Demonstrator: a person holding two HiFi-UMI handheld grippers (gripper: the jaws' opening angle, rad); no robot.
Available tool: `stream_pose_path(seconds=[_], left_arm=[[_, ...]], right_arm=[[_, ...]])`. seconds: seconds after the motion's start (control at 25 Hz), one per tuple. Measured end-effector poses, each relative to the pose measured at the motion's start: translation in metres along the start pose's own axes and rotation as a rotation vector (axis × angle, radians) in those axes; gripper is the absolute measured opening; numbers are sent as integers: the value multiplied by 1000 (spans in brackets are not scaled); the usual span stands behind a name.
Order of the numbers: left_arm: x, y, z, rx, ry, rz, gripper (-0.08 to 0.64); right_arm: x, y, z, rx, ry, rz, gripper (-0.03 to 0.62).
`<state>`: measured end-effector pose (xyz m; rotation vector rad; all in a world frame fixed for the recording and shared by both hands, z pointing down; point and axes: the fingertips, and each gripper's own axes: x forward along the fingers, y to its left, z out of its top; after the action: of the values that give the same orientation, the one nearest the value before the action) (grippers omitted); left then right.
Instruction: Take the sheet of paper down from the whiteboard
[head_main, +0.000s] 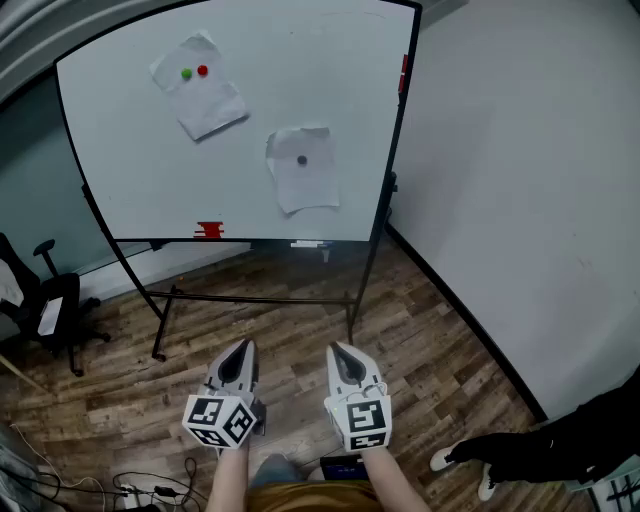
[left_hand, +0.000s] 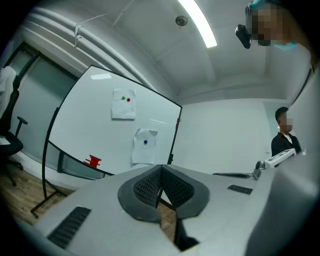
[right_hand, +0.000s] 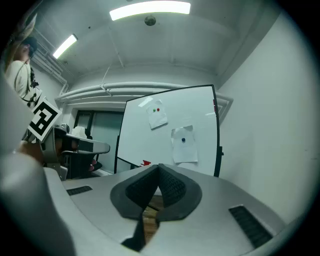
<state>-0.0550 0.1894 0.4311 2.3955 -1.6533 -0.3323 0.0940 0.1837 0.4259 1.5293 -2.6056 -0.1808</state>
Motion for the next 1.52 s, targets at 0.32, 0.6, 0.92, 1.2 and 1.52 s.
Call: stream_pose_path(seconds=[0.32,0.6,0.92,1.2,1.52], left_arm=[[-22,-8,4,-15,-24,5,25],[-23,-19,7,-18,-28,-7,26],[-2,-36,-1,-4,0,-47,119],[35,-26,-18,-9,35,-34,133],[109,23,-18,-38,33,-19,132]], right_arm=[[-16,18,5,-30,-16,19,11],[-27,15,16,9,-84,25,12],[-25,-4,7,12,-63,19,98],[2,-27,-5,9,-57,23,132],[89,-49,-10,-1,-42,57,132]])
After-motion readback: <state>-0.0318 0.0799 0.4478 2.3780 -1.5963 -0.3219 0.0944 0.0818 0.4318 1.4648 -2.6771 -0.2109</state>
